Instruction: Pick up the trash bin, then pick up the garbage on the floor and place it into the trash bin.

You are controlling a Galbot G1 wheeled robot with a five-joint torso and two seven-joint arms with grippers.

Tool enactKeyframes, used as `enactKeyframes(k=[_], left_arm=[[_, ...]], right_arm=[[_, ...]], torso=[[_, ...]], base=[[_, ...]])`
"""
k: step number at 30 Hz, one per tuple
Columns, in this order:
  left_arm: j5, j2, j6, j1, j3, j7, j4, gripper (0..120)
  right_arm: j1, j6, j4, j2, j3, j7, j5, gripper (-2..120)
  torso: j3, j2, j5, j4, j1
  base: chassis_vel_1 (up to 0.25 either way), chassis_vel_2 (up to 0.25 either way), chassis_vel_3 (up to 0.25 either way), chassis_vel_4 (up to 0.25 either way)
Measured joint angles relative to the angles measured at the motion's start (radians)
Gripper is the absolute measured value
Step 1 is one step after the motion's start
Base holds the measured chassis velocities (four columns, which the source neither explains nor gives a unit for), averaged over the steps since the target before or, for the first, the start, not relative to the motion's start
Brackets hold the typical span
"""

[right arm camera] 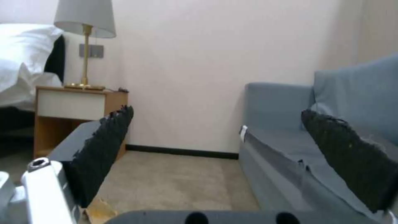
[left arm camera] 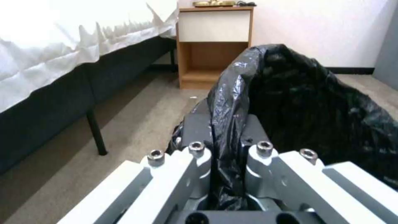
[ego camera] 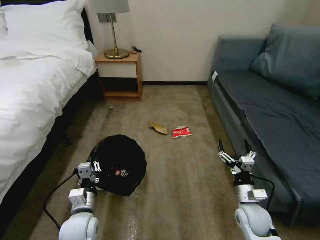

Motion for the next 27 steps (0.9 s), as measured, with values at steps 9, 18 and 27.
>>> enactKeyframes(k=[9, 18, 27], left_arm=[[0.003, -0.006, -0.005, 0.005, -0.006, 0.002, -0.008, 5], [0.002, -0.004, -0.015, 0.011, -0.017, 0.002, -0.01, 5], [0.002, -0.008, -0.026, 0.002, -0.018, 0.002, 0.0, 5]], right_arm=[[-0.015, 0.022, -0.001, 0.009, 0.002, -0.029, -0.038, 100], [-0.008, 0.026, -0.016, 0.018, -0.002, -0.042, -0.038, 100], [-0.002, 0.032, -0.034, 0.018, 0.004, -0.055, -0.034, 100]], torso=[[0.0, 0.0, -0.0001, 0.0, 0.0], [0.0, 0.0, 0.0, 0.0001, 0.0], [0.0, 0.0, -0.0001, 0.0, 0.0]], base=[[0.0, 0.0, 0.0, 0.0], [0.0, 0.0, 0.0, 0.0], [0.0, 0.0, 0.0, 0.0]])
